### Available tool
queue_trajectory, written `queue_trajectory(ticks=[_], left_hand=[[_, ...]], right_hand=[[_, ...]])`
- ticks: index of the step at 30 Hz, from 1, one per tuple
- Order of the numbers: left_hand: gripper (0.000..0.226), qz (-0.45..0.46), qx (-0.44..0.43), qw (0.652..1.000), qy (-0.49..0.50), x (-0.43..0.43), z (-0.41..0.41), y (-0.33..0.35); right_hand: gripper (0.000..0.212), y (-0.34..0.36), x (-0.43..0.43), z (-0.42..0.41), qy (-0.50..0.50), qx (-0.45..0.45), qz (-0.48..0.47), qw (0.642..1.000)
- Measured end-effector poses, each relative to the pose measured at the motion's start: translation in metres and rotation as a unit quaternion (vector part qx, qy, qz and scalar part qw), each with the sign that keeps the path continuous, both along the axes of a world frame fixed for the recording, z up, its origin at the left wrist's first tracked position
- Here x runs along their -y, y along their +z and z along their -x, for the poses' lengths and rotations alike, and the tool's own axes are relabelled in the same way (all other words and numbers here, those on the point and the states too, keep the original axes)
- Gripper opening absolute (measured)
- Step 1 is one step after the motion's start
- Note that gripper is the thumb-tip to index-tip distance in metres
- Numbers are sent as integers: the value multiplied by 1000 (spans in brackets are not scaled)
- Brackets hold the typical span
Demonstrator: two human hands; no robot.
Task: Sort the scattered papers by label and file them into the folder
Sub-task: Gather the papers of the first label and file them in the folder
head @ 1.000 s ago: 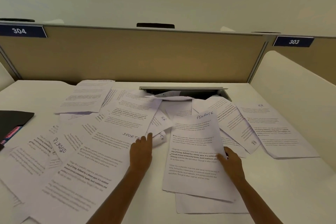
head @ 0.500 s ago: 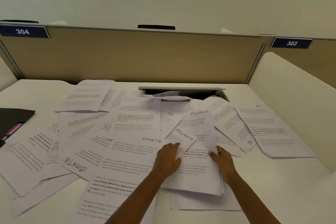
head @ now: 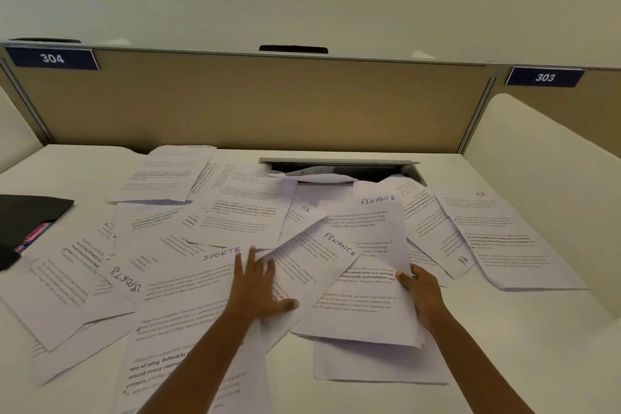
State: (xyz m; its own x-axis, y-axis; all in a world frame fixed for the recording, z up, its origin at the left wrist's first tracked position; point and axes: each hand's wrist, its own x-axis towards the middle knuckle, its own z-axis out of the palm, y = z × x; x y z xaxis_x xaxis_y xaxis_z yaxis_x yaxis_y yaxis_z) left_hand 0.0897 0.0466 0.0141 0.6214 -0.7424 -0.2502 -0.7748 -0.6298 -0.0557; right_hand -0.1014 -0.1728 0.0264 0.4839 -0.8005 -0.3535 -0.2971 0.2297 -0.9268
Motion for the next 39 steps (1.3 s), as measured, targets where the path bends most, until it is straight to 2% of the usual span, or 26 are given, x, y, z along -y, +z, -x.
queue_trajectory(ticks=[3, 6, 8, 12, 18, 20, 22, 25, 30, 33, 36, 38, 39], left_hand=[[152, 4, -7, 999, -44, 6, 12, 0], [144, 16, -44, 998, -37, 13, 29, -4], [121, 25, -51, 998, -12, 18, 37, -2], [74, 41, -9, 999, -9, 24, 45, 3], [40, 178, 105, 977, -55, 32, 48, 5], [31, 209, 87, 974, -23, 42, 52, 14], [13, 247, 5, 969, 28, 55, 58, 26], [32, 332, -115, 931, 98, 80, 71, 34], [36, 404, -294, 855, 140, 111, 95, 44], [46, 377, -315, 861, 131, 117, 105, 45], [52, 355, -375, 847, 125, 114, 104, 38], [54, 331, -398, 848, 114, 108, 102, 34], [53, 321, -392, 855, 108, 104, 101, 32]], right_hand=[[25, -2, 3, 1, -9, -5, 9, 1000], [23, -4, 3, 2, -11, -12, 15, 1000], [23, -7, 3, 4, -10, -13, 20, 1000], [28, -11, 3, 5, -5, -17, 24, 1000], [28, -11, 1, 9, 14, -23, 32, 999], [29, -10, -3, 8, 29, -19, 31, 999], [31, -8, -10, 4, 49, -8, 28, 998], [35, -5, -25, -5, 74, 6, 23, 997], [27, -4, -39, -15, 110, 25, 17, 994], [24, -3, -39, -10, 106, 43, 38, 993], [35, -4, -34, -6, 109, 112, 2, 988], [37, -7, -32, -6, 123, 115, -32, 985], [33, -9, -31, -5, 132, 98, -18, 986]])
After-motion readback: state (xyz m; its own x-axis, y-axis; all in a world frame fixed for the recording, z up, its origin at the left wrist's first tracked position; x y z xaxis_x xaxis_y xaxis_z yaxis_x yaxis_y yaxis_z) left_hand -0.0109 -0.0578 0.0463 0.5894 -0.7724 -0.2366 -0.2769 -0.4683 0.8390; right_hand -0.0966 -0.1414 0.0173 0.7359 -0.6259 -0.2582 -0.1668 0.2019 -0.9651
